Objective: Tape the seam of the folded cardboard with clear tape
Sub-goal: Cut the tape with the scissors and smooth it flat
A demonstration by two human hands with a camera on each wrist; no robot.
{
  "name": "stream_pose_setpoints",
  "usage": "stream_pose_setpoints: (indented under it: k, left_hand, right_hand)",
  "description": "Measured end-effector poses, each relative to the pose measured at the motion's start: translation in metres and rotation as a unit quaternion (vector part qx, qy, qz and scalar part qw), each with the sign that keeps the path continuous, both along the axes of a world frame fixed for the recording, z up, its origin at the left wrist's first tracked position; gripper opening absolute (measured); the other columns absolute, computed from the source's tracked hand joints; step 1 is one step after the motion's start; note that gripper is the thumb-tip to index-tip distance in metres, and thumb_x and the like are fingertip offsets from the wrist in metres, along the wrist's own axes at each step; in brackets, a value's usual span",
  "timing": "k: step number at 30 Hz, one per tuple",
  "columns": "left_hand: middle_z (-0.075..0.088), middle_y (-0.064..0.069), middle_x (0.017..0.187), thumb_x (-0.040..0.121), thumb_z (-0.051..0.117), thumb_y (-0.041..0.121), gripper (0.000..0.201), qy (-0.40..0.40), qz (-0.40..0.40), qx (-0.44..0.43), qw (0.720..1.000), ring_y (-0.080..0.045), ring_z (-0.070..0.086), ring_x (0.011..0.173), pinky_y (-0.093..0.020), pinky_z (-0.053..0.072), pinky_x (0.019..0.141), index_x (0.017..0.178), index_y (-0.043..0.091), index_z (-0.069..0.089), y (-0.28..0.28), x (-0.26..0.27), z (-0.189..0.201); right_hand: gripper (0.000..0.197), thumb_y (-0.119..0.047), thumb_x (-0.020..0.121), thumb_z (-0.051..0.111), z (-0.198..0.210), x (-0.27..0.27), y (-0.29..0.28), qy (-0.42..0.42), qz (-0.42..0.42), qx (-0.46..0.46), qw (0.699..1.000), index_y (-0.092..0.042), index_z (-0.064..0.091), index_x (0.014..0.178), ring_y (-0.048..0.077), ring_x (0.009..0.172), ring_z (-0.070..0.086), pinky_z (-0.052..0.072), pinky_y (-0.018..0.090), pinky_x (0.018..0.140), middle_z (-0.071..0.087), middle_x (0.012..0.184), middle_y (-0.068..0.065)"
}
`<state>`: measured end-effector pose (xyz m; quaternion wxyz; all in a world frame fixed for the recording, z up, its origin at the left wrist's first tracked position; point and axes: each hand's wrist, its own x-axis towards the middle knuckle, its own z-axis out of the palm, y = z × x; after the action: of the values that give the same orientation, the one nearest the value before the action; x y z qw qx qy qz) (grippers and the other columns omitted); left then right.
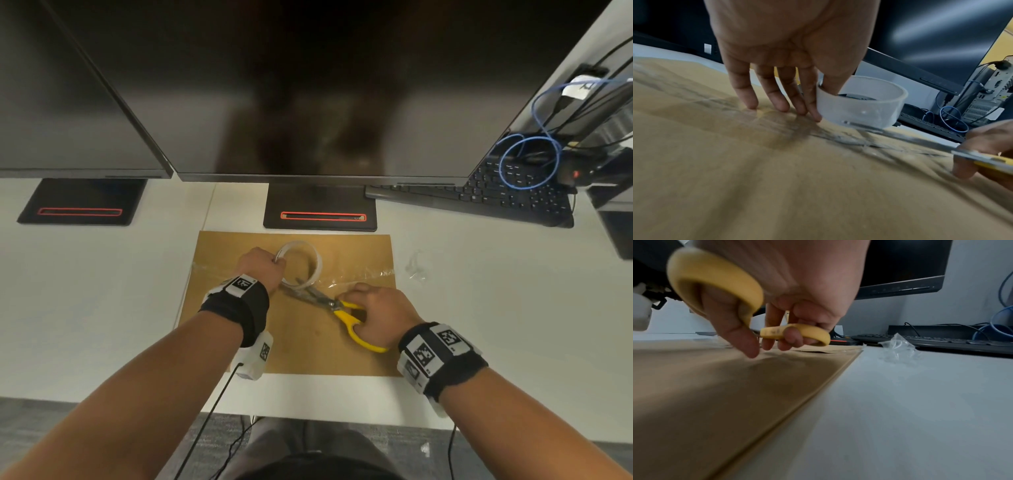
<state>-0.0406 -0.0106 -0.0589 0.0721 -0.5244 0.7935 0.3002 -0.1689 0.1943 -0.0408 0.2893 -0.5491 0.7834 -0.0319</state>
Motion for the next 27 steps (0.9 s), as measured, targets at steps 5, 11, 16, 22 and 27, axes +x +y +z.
stream_pose_setpoints:
  k: [5, 11, 16, 22, 27]
  left_hand:
    - [0.055, -0.003, 0.060, 0.089, 0.051, 0.034, 0.036, -0.003, -0.001, 0.001, 1.000, -0.018, 0.053, 0.057, -0.025, 0.033, 0.049, 0.058, 0.015, 0.056, 0.001, -0.001, 0.001]
    - [0.059, -0.007, 0.069, 0.091, 0.048, 0.035, 0.037, -0.016, -0.025, -0.007, 1.000, -0.025, 0.057, 0.068, -0.028, 0.039, 0.059, 0.065, 0.012, 0.059, -0.002, 0.002, 0.003]
    - [0.046, -0.004, 0.057, 0.093, 0.046, 0.032, 0.043, 0.003, 0.010, 0.007, 1.000, -0.023, 0.048, 0.061, -0.027, 0.034, 0.057, 0.054, 0.014, 0.046, -0.003, 0.004, 0.006]
    - [0.048, -0.004, 0.059, 0.093, 0.046, 0.033, 0.042, -0.005, -0.002, -0.007, 1.000, -0.024, 0.051, 0.064, -0.029, 0.037, 0.060, 0.056, 0.013, 0.050, 0.001, 0.003, 0.006]
    - [0.051, -0.007, 0.062, 0.091, 0.048, 0.032, 0.035, 0.063, 0.060, 0.010, 0.996, -0.024, 0.050, 0.062, -0.026, 0.035, 0.055, 0.070, 0.006, 0.061, -0.003, 0.003, 0.006]
  right_hand:
    - [0.052, -0.043, 0.079, 0.054, -0.002, 0.005, -0.006, -0.012, -0.017, -0.004, 1.000, -0.037, 0.053, 0.131, 0.023, 0.110, 0.058, 0.046, 0.027, 0.090, 0.056, 0.129, -0.007]
    - [0.050, -0.037, 0.080, 0.059, 0.002, 0.004, -0.004, -0.024, -0.021, 0.005, 0.999, -0.037, 0.053, 0.131, 0.022, 0.110, 0.057, 0.045, 0.027, 0.089, 0.055, 0.128, -0.008]
    - [0.056, -0.035, 0.078, 0.060, 0.005, 0.001, 0.005, -0.011, -0.021, 0.010, 1.000, -0.039, 0.051, 0.133, 0.021, 0.109, 0.058, 0.044, 0.026, 0.087, 0.052, 0.130, -0.011]
    - [0.052, -0.034, 0.082, 0.058, 0.005, 0.010, -0.005, -0.005, -0.012, -0.004, 1.000, -0.034, 0.052, 0.133, 0.024, 0.109, 0.058, 0.046, 0.028, 0.088, 0.055, 0.126, -0.006]
    - [0.045, -0.024, 0.087, 0.054, 0.006, 0.003, -0.004, -0.004, -0.022, -0.009, 1.000, -0.030, 0.054, 0.132, 0.026, 0.110, 0.057, 0.048, 0.032, 0.087, 0.058, 0.128, 0.000]
